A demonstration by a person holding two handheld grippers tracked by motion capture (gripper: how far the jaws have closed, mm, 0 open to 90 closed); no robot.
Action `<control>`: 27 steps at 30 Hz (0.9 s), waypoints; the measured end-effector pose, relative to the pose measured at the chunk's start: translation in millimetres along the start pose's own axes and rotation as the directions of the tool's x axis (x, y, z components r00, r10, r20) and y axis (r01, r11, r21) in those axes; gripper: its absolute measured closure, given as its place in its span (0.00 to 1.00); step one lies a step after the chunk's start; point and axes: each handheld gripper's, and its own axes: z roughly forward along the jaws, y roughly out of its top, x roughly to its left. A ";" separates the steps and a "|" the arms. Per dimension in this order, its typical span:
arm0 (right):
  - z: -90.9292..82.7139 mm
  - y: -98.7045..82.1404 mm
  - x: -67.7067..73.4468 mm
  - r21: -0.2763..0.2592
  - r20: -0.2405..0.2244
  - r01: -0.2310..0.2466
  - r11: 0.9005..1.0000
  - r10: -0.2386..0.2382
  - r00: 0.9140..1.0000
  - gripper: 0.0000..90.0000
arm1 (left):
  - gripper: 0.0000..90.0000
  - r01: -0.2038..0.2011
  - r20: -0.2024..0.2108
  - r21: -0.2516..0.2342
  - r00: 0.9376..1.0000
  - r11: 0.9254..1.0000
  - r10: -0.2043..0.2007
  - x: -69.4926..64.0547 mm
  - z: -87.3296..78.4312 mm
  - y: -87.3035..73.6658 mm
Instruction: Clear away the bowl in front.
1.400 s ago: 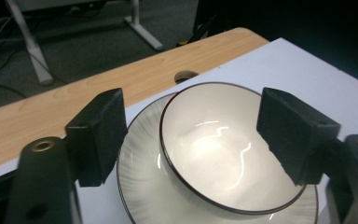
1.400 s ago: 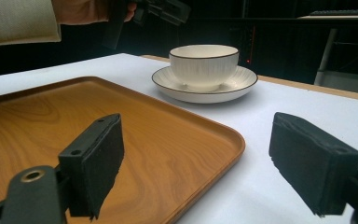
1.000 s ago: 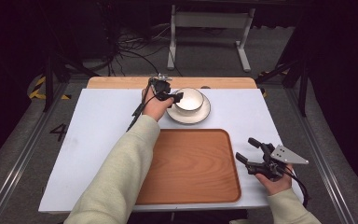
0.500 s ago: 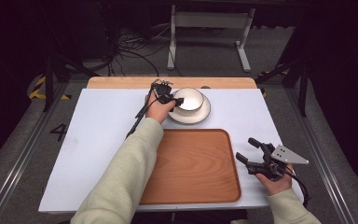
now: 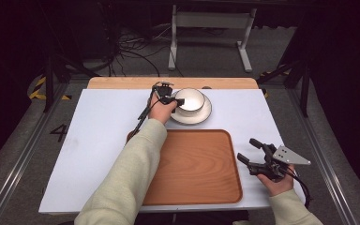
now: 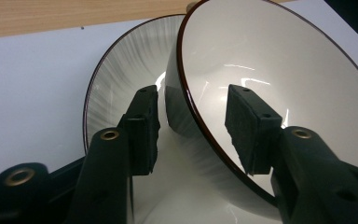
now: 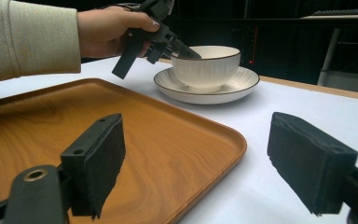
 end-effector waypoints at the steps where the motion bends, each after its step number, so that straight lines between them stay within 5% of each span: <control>1: 0.0 0.0 0.0 0.000 0.000 0.000 1.000 0.000 1.000 0.22 | 0.65 0.003 -0.002 0.001 1.000 1.000 -0.003 -0.4 0.3 0.1; 14: -0.1 0.0 -0.1 -0.001 0.000 -0.002 1.000 0.002 1.000 0.23 | 0.76 -0.023 -0.086 -0.027 0.996 0.999 0.021 -7.7 4.9 0.2; 27: -0.5 -0.1 -0.5 -0.005 -0.003 -0.010 1.000 0.010 1.000 0.23 | 0.89 -0.070 -0.161 -0.044 0.985 0.997 0.062 -12.6 6.6 1.1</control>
